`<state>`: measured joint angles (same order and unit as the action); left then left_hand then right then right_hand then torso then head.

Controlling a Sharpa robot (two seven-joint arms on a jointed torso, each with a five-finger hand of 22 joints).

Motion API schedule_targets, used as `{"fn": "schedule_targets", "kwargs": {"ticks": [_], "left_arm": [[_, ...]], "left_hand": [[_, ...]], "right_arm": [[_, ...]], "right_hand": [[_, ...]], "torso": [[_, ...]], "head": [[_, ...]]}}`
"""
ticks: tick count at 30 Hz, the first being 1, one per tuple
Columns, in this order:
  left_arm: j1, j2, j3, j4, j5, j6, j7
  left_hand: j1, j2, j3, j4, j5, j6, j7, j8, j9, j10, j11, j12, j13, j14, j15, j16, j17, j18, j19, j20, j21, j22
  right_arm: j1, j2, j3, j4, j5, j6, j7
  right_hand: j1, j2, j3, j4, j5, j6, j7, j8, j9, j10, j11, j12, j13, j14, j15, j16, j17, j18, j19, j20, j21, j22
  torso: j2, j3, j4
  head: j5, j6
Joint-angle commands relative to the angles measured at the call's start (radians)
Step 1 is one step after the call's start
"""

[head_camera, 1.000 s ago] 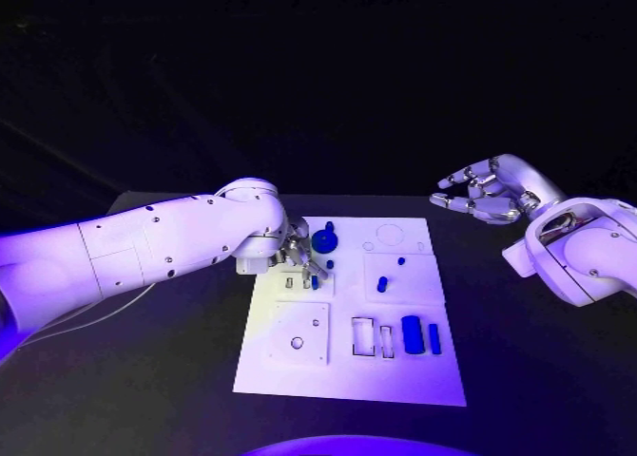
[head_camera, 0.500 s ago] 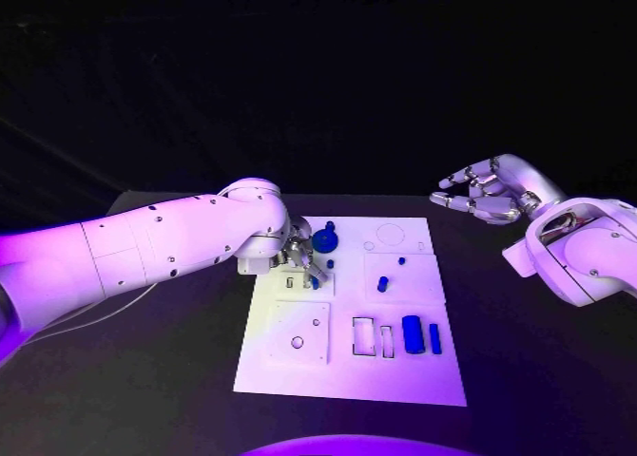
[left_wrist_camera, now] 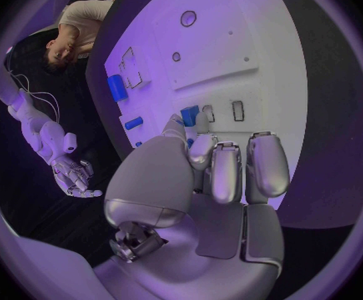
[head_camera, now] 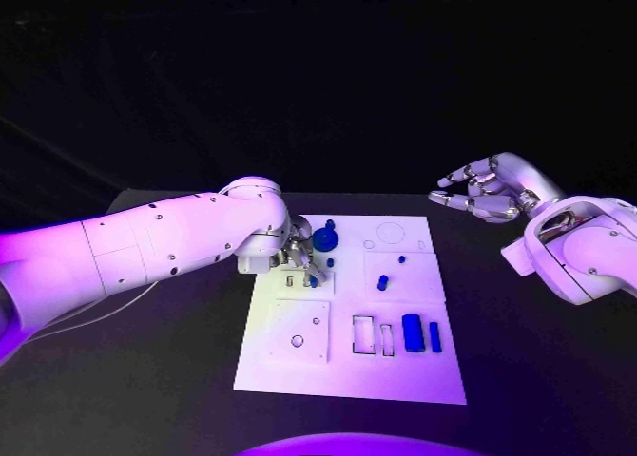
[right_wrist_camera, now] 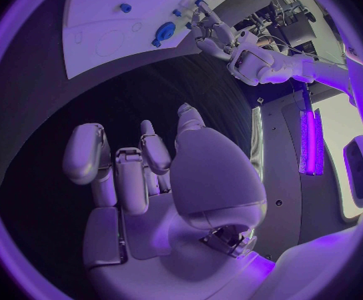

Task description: Assemble the parts on the task board

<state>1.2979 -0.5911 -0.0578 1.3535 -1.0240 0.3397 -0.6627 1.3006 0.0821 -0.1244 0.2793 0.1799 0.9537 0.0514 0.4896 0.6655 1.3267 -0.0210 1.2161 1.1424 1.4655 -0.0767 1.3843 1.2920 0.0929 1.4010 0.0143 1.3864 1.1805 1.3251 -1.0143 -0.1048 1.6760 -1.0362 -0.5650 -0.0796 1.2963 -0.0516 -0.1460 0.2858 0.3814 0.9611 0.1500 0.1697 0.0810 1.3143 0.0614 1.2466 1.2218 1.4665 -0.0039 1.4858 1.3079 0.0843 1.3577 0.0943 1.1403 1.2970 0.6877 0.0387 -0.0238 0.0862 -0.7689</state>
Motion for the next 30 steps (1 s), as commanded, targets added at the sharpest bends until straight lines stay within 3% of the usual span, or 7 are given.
{"fn": "schedule_targets", "kwargs": {"ticks": [1, 9, 15, 17, 19, 22, 30], "left_arm": [[0.0, 0.003, 0.0, -0.001, 0.014, 0.019, -0.003], [0.0, 0.005, 0.0, -0.004, 0.024, 0.021, -0.003], [0.0, 0.001, 0.0, -0.003, 0.044, 0.015, -0.002], [0.0, -0.004, 0.0, -0.001, 0.056, 0.01, -0.001], [0.0, -0.01, 0.0, 0.003, 0.071, -0.001, 0.001], [0.0, -0.023, 0.001, 0.013, 0.093, -0.024, 0.004], [0.0, -0.086, 0.005, 0.07, 0.125, -0.162, 0.011]], "left_hand": [[0.022, 0.005, 0.014, -0.001, 0.003, -0.007, 0.0, -0.008, 0.002, -0.01, 0.001, -0.008, -0.004, 0.04, -0.004, 0.0, -0.001, -0.017, 0.001, 0.005, 0.006, 0.002], [0.127, 0.022, 0.103, -0.033, 0.009, -0.02, -0.002, -0.038, -0.002, -0.025, -0.002, -0.033, -0.025, 0.04, -0.007, 0.0, -0.001, -0.017, -0.003, 0.003, 0.008, 0.004], [0.204, -0.007, 0.227, -0.06, 0.015, -0.024, 0.001, -0.061, -0.006, -0.034, -0.001, -0.053, -0.039, 0.04, -0.008, -0.001, -0.001, -0.017, -0.005, 0.002, 0.009, 0.006], [0.219, -0.042, 0.329, -0.064, 0.016, -0.023, 0.009, -0.066, -0.001, -0.034, 0.006, -0.062, -0.045, 0.04, -0.003, -0.001, 0.0, -0.016, -0.006, 0.001, 0.01, 0.008], [0.183, -0.134, 0.528, -0.056, 0.012, -0.016, 0.013, -0.065, 0.019, -0.024, 0.017, -0.069, -0.051, 0.04, -0.002, 0.0, 0.001, -0.015, -0.007, 0.008, 0.012, 0.011], [0.12, -0.195, 0.686, -0.081, 0.008, -0.015, 0.009, -0.054, 0.049, -0.016, 0.012, -0.066, -0.05, 0.04, 0.002, 0.0, 0.002, -0.017, -0.008, 0.011, 0.013, 0.013], [0.028, -0.243, 0.829, -0.151, 0.003, -0.012, 0.01, -0.033, 0.094, -0.022, 0.006, -0.094, -0.082, 0.041, 0.0, 0.001, 0.003, -0.015, -0.011, 0.009, 0.01, 0.008]], "right_arm": [[-0.001, 0.001, 0.0, -0.001, -0.007, -0.003, -0.001], [-0.001, 0.002, 0.0, -0.002, -0.007, -0.003, -0.001], [-0.001, 0.002, 0.0, -0.002, -0.007, -0.003, -0.001], [-0.001, 0.003, 0.0, -0.003, -0.007, -0.002, -0.002], [-0.001, 0.003, 0.0, -0.004, -0.007, 0.0, -0.003], [-0.002, 0.005, 0.0, -0.007, -0.007, 0.002, -0.005], [-0.002, 0.005, 0.0, -0.011, -0.007, 0.003, -0.008]], "right_hand": [[-0.006, 0.008, -0.005, 0.002, -0.004, -0.002, -0.006, 0.003, 0.0, 0.005, -0.001, 0.003, 0.001, 0.064, -0.008, -0.002, 0.099, 0.009, 0.005, 0.0, 0.004, 0.001], [-0.006, 0.008, -0.005, 0.002, -0.004, -0.002, -0.006, 0.003, 0.0, 0.005, -0.001, 0.003, 0.001, 0.064, -0.008, -0.002, 0.099, 0.009, 0.005, 0.0, 0.004, 0.001], [-0.006, 0.008, -0.005, 0.002, -0.004, -0.002, -0.006, 0.003, 0.0, 0.005, -0.001, 0.003, 0.001, 0.064, -0.008, -0.002, 0.099, 0.009, 0.005, 0.0, 0.004, 0.001], [-0.006, 0.008, -0.006, 0.002, -0.004, -0.002, -0.006, 0.003, 0.0, 0.005, -0.001, 0.004, 0.001, 0.064, -0.008, -0.002, 0.099, 0.009, 0.005, 0.0, 0.003, 0.0], [-0.006, 0.009, -0.006, 0.001, -0.005, -0.002, -0.007, 0.004, 0.0, 0.007, -0.001, 0.005, 0.003, 0.064, -0.009, -0.003, 0.098, 0.01, 0.004, 0.0, 0.001, -0.001], [-0.006, 0.01, -0.006, 0.002, -0.005, -0.002, -0.007, 0.004, 0.0, 0.008, -0.001, 0.007, 0.005, 0.064, -0.009, -0.003, 0.098, 0.009, 0.004, 0.0, 0.001, -0.001], [-0.006, 0.011, -0.007, 0.002, -0.005, -0.002, -0.007, 0.004, 0.0, 0.009, -0.001, 0.008, 0.005, 0.063, -0.009, -0.004, 0.095, 0.01, 0.003, 0.0, -0.003, -0.003]], "torso": [[0.0, -0.0002, 0.0002], [-0.001, 0.0001, 0.0002], [0.0, 0.0003, 0.0003], [0.0, 0.0002, 0.0], [-0.001, 0.0004, 0.0003], [-0.001, 0.0008, 0.001], [0.0, 0.0007, 0.0022]], "head": [[0.0, 0.0], [0.001, -0.002], [0.001, -0.002], [0.001, -0.001], [0.002, -0.001], [0.002, -0.001], [0.004, -0.001]]}}
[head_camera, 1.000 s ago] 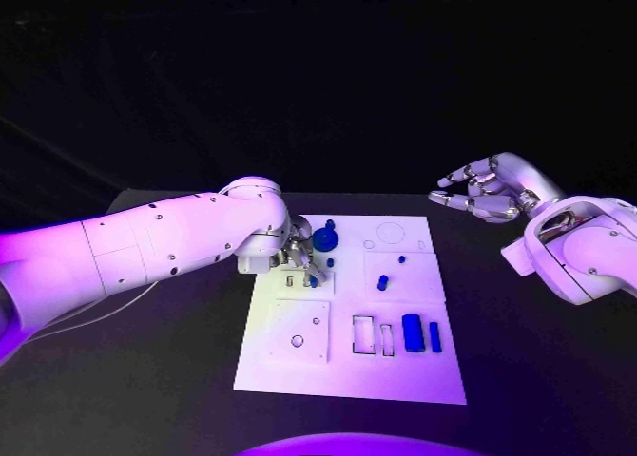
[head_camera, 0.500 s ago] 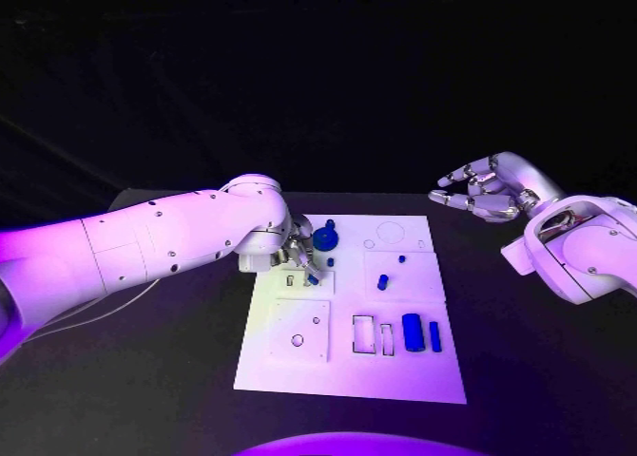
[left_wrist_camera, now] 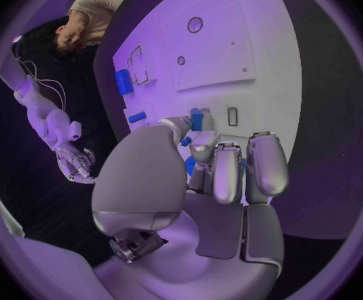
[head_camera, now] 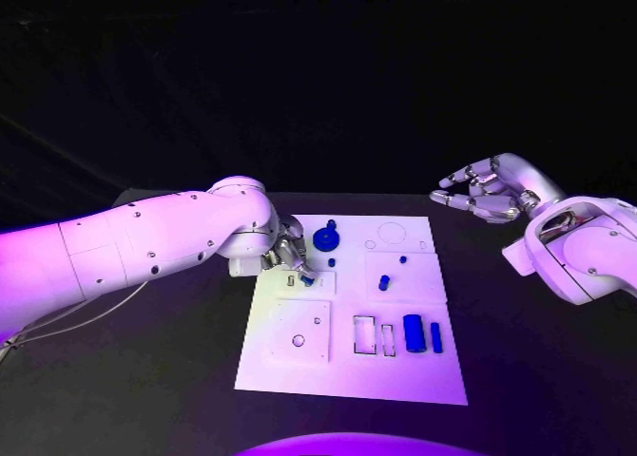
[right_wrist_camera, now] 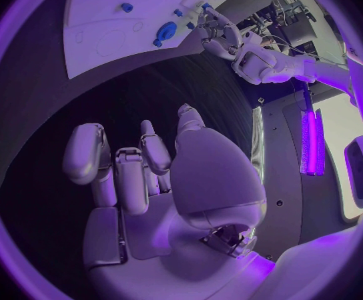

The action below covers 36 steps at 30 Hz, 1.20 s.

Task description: Assemble the parts on the task board

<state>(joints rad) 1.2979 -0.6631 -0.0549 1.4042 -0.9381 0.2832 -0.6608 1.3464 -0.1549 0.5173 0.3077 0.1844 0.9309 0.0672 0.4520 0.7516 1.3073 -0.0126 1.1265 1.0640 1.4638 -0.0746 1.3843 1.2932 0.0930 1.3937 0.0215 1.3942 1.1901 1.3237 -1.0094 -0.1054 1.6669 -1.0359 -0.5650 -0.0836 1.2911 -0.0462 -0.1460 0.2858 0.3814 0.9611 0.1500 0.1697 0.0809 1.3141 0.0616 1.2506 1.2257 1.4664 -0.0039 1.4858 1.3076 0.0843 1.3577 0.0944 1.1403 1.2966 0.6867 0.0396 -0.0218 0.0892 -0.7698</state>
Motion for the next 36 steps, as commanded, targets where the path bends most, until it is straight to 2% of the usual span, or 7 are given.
{"fn": "schedule_targets", "kwargs": {"ticks": [1, 5, 8, 13, 23, 27, 36], "left_arm": [[0.0, -0.022, 0.002, 0.026, 0.04, -0.123, 0.01], [-0.002, -0.043, 0.001, 0.053, 0.034, -0.195, 0.016], [-0.011, -0.061, 0.001, 0.083, 0.017, -0.251, 0.021], [-0.024, -0.078, 0.0, 0.117, -0.023, -0.295, 0.025], [-0.05, -0.081, 0.0, 0.133, -0.093, -0.299, 0.022], [-0.058, -0.081, 0.0, 0.138, -0.117, -0.293, 0.02], [-0.063, -0.074, 0.0, 0.133, -0.144, -0.254, 0.015]], "left_hand": [[-0.022, -0.007, 0.194, -0.184, -0.002, 0.012, -0.005, 0.007, 0.011, -0.001, -0.003, -0.003, -0.003, 0.043, -0.003, 0.001, 0.002, -0.016, -0.003, 0.002, 0.002, -0.001], [-0.038, -0.017, 0.215, -0.199, -0.003, 0.015, -0.006, 0.012, 0.019, 0.006, -0.005, 0.002, 0.001, 0.043, -0.005, 0.002, 0.002, -0.016, -0.002, 0.001, 0.004, 0.002], [-0.051, -0.026, 0.228, -0.21, -0.003, 0.02, -0.01, 0.017, 0.026, 0.014, -0.007, 0.009, 0.008, 0.043, -0.006, 0.002, 0.003, -0.016, -0.001, 0.0, 0.003, 0.002], [-0.059, -0.033, 0.236, -0.218, -0.004, 0.023, -0.012, 0.021, 0.031, 0.021, -0.009, 0.016, 0.014, 0.043, -0.008, 0.002, 0.003, -0.016, -0.001, -0.001, 0.003, 0.001], [-0.075, -0.044, 0.245, -0.228, -0.005, 0.029, -0.016, 0.027, 0.038, 0.034, -0.012, 0.031, 0.028, 0.044, -0.01, 0.002, 0.003, -0.016, 0.0, -0.003, 0.004, 0.004], [-0.081, -0.048, 0.248, -0.23, -0.005, 0.031, -0.017, 0.03, 0.041, 0.038, -0.014, 0.035, 0.032, 0.044, -0.011, 0.002, 0.003, -0.017, 0.002, -0.004, 0.006, 0.007], [-0.094, -0.055, 0.251, -0.234, -0.005, 0.034, -0.021, 0.036, 0.047, 0.042, -0.017, 0.039, 0.034, 0.044, -0.014, 0.002, 0.003, -0.018, 0.003, -0.004, 0.007, 0.009]], "right_arm": [[-0.001, 0.0, 0.0, -0.002, -0.007, 0.004, -0.005], [-0.001, 0.0, 0.0, -0.002, -0.007, 0.005, -0.005], [-0.001, -0.001, 0.0, -0.003, -0.007, 0.006, -0.006], [-0.002, -0.001, 0.0, -0.004, -0.007, 0.007, -0.007], [-0.002, 0.0, 0.0, -0.004, -0.007, 0.007, -0.007], [-0.002, 0.0, -0.001, -0.003, -0.007, 0.008, -0.008], [-0.002, 0.001, -0.001, -0.002, -0.013, 0.007, -0.007]], "right_hand": [[-0.001, 0.006, -0.007, 0.002, -0.005, -0.002, -0.007, 0.004, 0.0, 0.009, -0.001, 0.004, 0.002, 0.063, -0.009, -0.004, 0.095, 0.01, 0.003, 0.0, -0.003, -0.003], [-0.001, 0.006, -0.007, 0.002, -0.005, -0.002, -0.007, 0.004, 0.0, 0.009, -0.001, 0.004, 0.002, 0.063, -0.009, -0.004, 0.095, 0.01, 0.003, 0.0, -0.003, -0.003], [-0.001, 0.006, -0.007, 0.002, -0.005, -0.002, -0.007, 0.004, 0.0, 0.009, -0.001, 0.004, 0.002, 0.063, -0.009, -0.004, 0.095, 0.01, 0.003, 0.0, -0.003, -0.003], [-0.001, 0.006, -0.007, 0.002, -0.005, -0.002, -0.007, 0.004, 0.0, 0.009, -0.001, 0.004, 0.002, 0.063, -0.009, -0.004, 0.095, 0.01, 0.003, 0.0, -0.003, -0.003], [-0.003, 0.008, -0.009, 0.003, -0.006, -0.001, -0.007, 0.006, 0.0, 0.01, -0.002, 0.005, 0.001, 0.063, -0.009, -0.005, 0.095, 0.011, 0.002, 0.0, -0.007, -0.005], [-0.003, 0.008, -0.009, 0.003, -0.006, -0.001, -0.007, 0.006, 0.0, 0.01, -0.002, 0.005, 0.001, 0.063, -0.009, -0.005, 0.095, 0.011, 0.002, 0.0, -0.007, -0.005], [-0.004, 0.01, -0.01, 0.003, -0.005, -0.001, -0.007, 0.006, 0.0, 0.008, -0.002, 0.003, -0.001, 0.063, -0.009, -0.006, 0.093, 0.011, 0.001, 0.0, -0.009, -0.006]], "torso": [[0.001, 0.0, 0.0001], [0.003, 0.0006, 0.0002], [0.003, 0.0003, 0.0], [0.002, -0.0004, 0.001], [0.002, -0.0008, -0.0024], [0.002, -0.0006, -0.0016], [0.002, -0.0005, -0.0007]], "head": [[0.001, 0.0], [0.002, 0.0], [0.004, -0.001], [0.005, -0.004], [0.008, -0.01], [0.008, -0.011], [0.01, -0.011]]}}
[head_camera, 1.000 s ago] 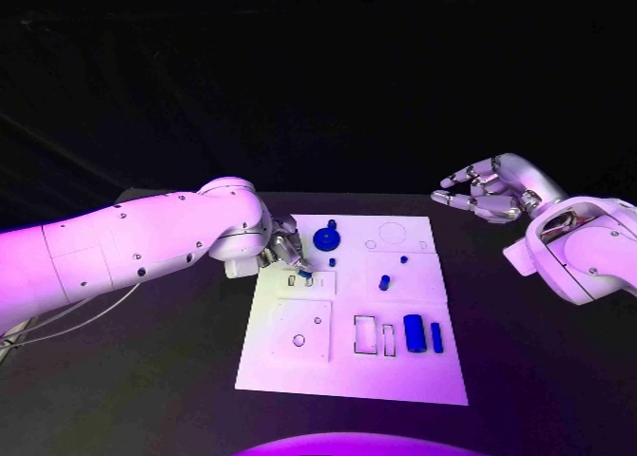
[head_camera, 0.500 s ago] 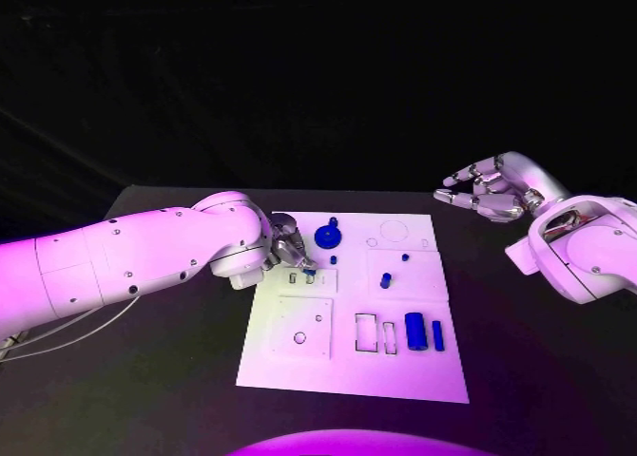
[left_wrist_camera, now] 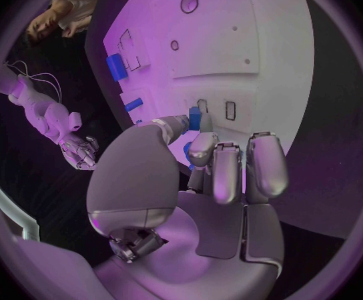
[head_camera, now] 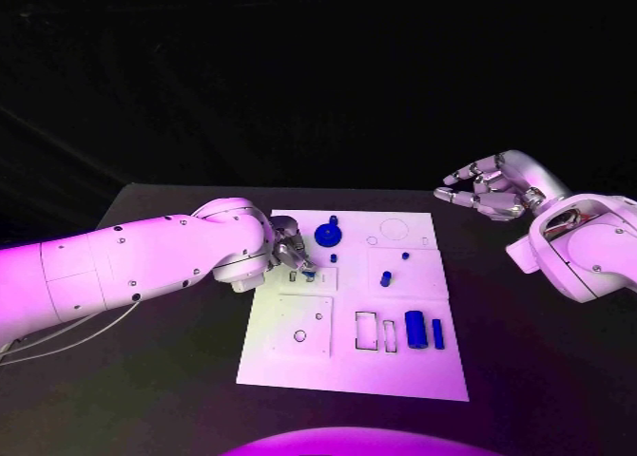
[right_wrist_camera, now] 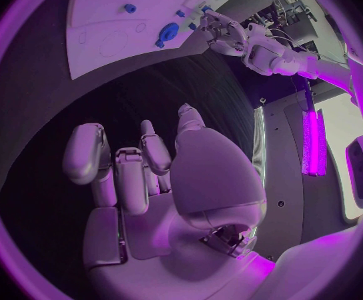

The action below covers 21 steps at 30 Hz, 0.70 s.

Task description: Assemble the parts on the task board

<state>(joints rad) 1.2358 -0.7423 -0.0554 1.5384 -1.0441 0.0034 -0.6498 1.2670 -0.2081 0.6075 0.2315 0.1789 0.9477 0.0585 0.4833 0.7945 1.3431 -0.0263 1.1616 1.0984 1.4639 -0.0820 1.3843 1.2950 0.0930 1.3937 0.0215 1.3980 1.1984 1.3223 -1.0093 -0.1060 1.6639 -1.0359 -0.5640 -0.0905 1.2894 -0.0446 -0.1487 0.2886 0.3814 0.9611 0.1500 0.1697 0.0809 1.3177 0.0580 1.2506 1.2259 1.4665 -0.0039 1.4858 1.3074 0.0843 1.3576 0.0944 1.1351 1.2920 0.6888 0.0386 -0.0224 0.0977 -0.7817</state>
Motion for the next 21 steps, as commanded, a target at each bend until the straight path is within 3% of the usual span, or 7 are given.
{"fn": "schedule_targets", "kwargs": {"ticks": [1, 10, 16, 21], "left_arm": [[-0.002, 0.006, 0.0, -0.002, -0.04, 0.03, 0.004], [-0.006, 0.013, 0.001, -0.009, -0.054, 0.086, 0.001], [-0.006, 0.022, 0.001, -0.022, -0.067, 0.099, 0.0], [-0.008, 0.029, 0.001, -0.034, -0.073, 0.103, 0.0]], "left_hand": [[-0.015, -0.002, 0.161, -0.158, 0.0, 0.017, -0.013, 0.005, 0.004, 0.007, -0.003, 0.003, 0.0, 0.044, -0.007, 0.002, 0.001, -0.017, 0.003, -0.004, 0.003, 0.001], [-0.028, -0.006, 0.162, -0.158, 0.0, 0.02, -0.017, 0.01, 0.008, 0.01, -0.006, 0.007, 0.003, 0.044, -0.009, 0.002, 0.001, -0.018, 0.005, -0.004, 0.005, 0.004], [-0.031, -0.007, 0.163, -0.158, 0.0, 0.021, -0.019, 0.011, 0.01, 0.012, -0.007, 0.009, 0.005, 0.044, -0.01, 0.002, 0.001, -0.018, 0.006, -0.004, 0.005, 0.006], [-0.032, -0.007, 0.163, -0.158, 0.0, 0.021, -0.019, 0.012, 0.01, 0.012, -0.008, 0.009, 0.005, 0.044, -0.01, 0.002, 0.002, -0.018, 0.006, -0.004, 0.005, 0.006]], "right_arm": [[-0.001, 0.001, 0.0, 0.001, -0.015, 0.006, 0.0], [-0.001, 0.002, 0.0, 0.002, -0.022, 0.007, -0.001], [-0.001, 0.003, 0.0, 0.003, -0.022, 0.006, -0.001], [-0.001, 0.004, 0.0, 0.004, -0.022, 0.007, -0.001]], "right_hand": [[-0.002, 0.008, -0.007, 0.0, -0.005, -0.001, -0.007, 0.006, 0.0, 0.004, 0.002, 0.003, -0.002, 0.063, -0.009, -0.006, 0.093, 0.011, 0.001, 0.0, -0.004, -0.001], [-0.001, 0.008, -0.008, -0.001, -0.005, -0.001, -0.007, 0.007, 0.0, 0.001, 0.002, -0.001, -0.006, 0.062, -0.009, -0.007, 0.09, 0.012, -0.001, 0.0, -0.007, -0.003], [-0.001, 0.008, -0.008, -0.001, -0.005, -0.001, -0.007, 0.007, 0.0, 0.001, 0.002, -0.001, -0.006, 0.062, -0.009, -0.007, 0.09, 0.012, -0.001, 0.0, -0.007, -0.003], [-0.001, 0.008, -0.008, -0.001, -0.005, -0.001, -0.007, 0.007, 0.0, 0.001, 0.002, -0.001, -0.006, 0.062, -0.009, -0.007, 0.09, 0.012, -0.001, 0.0, -0.007, -0.003]], "torso": [[0.0, 0.0004, -0.0001], [0.0, -0.0001, -0.0015], [0.0, 0.0006, 0.0012], [0.0, -0.0004, -0.0005]], "head": [[0.002, 0.001], [0.0, 0.002], [-0.001, 0.002], [0.0, 0.003]]}}
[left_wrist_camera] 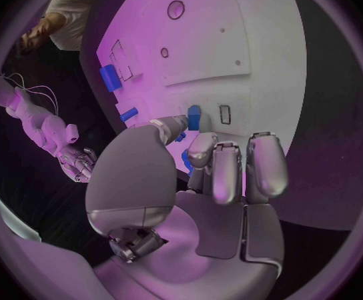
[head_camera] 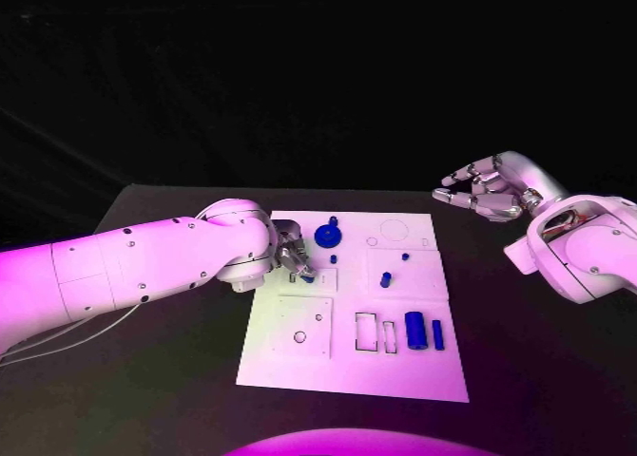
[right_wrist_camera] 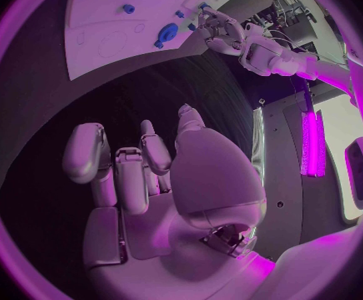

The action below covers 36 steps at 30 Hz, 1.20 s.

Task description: Assemble the parts on the task board

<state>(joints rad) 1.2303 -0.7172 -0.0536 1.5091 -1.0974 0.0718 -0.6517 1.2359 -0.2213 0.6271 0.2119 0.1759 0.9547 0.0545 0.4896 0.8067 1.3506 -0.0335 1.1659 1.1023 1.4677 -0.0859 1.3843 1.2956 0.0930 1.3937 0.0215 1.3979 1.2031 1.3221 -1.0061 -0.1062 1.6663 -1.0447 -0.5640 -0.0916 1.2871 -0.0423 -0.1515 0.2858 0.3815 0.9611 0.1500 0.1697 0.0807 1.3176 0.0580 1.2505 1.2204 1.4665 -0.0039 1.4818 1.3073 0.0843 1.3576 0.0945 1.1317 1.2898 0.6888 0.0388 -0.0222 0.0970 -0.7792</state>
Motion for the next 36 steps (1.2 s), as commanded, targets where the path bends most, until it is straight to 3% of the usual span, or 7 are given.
{"fn": "schedule_targets", "kwargs": {"ticks": [1, 20, 36], "left_arm": [[-0.002, 0.004, 0.0, -0.007, -0.021, 0.035, 0.002], [-0.003, 0.0, -0.001, -0.01, -0.01, 0.074, -0.001], [-0.003, 0.011, 0.0, -0.021, 0.067, 0.043, -0.002]], "left_hand": [[-0.001, 0.007, 0.143, -0.139, 0.003, 0.014, -0.015, 0.005, -0.002, 0.005, -0.001, 0.005, 0.001, 0.04, -0.006, 0.002, 0.001, -0.018, 0.006, -0.004, 0.005, 0.001], [-0.026, 0.01, 0.142, -0.136, 0.001, 0.025, -0.023, 0.015, 0.004, 0.022, -0.007, 0.027, 0.023, 0.04, -0.011, 0.002, 0.001, -0.019, 0.007, -0.006, 0.007, 0.005], [-0.027, 0.022, 0.151, -0.147, 0.004, 0.033, -0.028, 0.022, 0.009, 0.029, -0.012, 0.035, 0.031, 0.041, -0.015, 0.002, 0.002, -0.019, 0.008, -0.009, 0.007, 0.006]], "right_arm": [[-0.001, 0.001, 0.0, 0.001, -0.013, 0.007, 0.0], [-0.001, 0.001, 0.0, 0.002, -0.013, 0.006, -0.002], [-0.003, 0.006, 0.0, -0.002, -0.009, -0.008, 0.009]], "right_hand": [[0.002, 0.006, -0.005, 0.001, -0.004, -0.001, -0.007, 0.007, 0.0, 0.0, 0.002, -0.002, -0.002, 0.062, -0.009, -0.004, 0.09, 0.012, -0.001, 0.0, -0.004, -0.001], [0.003, 0.006, -0.006, 0.0, -0.004, -0.001, -0.007, 0.007, 0.0, -0.001, 0.002, -0.003, -0.003, 0.062, -0.009, -0.004, 0.089, 0.012, -0.001, 0.0, -0.005, -0.002], [0.007, 0.009, -0.007, -0.001, 0.001, -0.001, -0.008, 0.009, 0.0, 0.002, 0.001, 0.001, 0.001, 0.063, -0.009, -0.002, 0.093, 0.011, 0.002, -0.001, 0.0, 0.002]], "torso": [[0.0, -0.0004, -0.0009], [0.0, 0.0003, -0.0011], [-0.001, 0.0012, -0.0006]], "head": [[0.001, 0.0], [0.002, -0.004], [0.007, -0.006]]}}
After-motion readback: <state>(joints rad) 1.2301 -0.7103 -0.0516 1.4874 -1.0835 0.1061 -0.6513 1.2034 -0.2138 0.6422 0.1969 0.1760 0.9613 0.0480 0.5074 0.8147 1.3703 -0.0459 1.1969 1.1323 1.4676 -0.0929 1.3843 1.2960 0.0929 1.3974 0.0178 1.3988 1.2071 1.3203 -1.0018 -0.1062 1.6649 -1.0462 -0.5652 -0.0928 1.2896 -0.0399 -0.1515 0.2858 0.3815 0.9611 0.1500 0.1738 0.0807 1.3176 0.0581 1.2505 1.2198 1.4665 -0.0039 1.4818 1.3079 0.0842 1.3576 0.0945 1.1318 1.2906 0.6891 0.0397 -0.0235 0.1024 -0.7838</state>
